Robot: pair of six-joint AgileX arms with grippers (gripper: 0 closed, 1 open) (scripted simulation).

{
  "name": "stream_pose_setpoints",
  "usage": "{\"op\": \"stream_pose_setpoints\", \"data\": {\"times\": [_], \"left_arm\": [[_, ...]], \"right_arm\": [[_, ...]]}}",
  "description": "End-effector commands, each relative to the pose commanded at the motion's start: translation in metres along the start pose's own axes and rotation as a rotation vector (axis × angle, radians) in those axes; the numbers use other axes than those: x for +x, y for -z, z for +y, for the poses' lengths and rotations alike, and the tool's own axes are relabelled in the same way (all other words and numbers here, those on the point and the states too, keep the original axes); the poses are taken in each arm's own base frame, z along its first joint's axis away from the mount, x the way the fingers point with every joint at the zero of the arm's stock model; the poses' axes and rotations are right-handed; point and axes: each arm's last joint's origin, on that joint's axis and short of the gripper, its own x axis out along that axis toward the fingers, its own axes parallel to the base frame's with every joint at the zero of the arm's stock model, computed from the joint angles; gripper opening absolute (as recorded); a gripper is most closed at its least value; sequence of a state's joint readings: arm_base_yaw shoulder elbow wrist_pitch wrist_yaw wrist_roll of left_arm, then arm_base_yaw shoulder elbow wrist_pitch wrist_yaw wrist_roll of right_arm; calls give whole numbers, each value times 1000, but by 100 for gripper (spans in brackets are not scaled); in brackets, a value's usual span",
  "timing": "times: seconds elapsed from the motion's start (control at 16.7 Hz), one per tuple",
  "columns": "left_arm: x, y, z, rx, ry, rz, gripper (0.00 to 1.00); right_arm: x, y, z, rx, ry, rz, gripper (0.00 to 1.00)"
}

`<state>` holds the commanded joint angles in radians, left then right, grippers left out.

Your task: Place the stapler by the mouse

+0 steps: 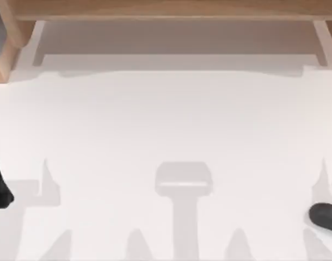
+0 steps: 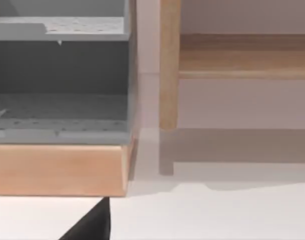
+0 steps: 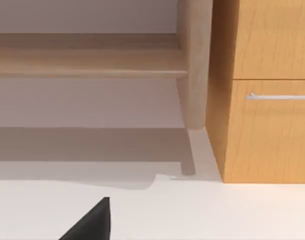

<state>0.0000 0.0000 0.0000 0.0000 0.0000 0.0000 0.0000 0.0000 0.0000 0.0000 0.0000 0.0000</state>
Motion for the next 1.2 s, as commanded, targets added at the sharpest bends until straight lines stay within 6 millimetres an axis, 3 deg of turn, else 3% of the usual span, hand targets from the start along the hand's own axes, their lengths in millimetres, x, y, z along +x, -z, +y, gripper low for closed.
{"op": "stream_pose_setpoints", "data": {"times": [0.24,0.42,0.78,1.02,1.2], "left_arm": [[0,0,0,0,0,0,100],[0,0,0,0,0,0,100],[0,0,0,0,0,0,100],[0,0,0,0,0,0,100],[0,0,0,0,0,0,100]], "right_arm": [[0,-4,-2,-33,15,33,100],[4,-17,-7,-150,53,165,100],[39,-36,-30,-447,12,718,100],[73,-30,-56,-556,-173,1113,100],[94,-23,-78,-585,-342,1314,100]]}}
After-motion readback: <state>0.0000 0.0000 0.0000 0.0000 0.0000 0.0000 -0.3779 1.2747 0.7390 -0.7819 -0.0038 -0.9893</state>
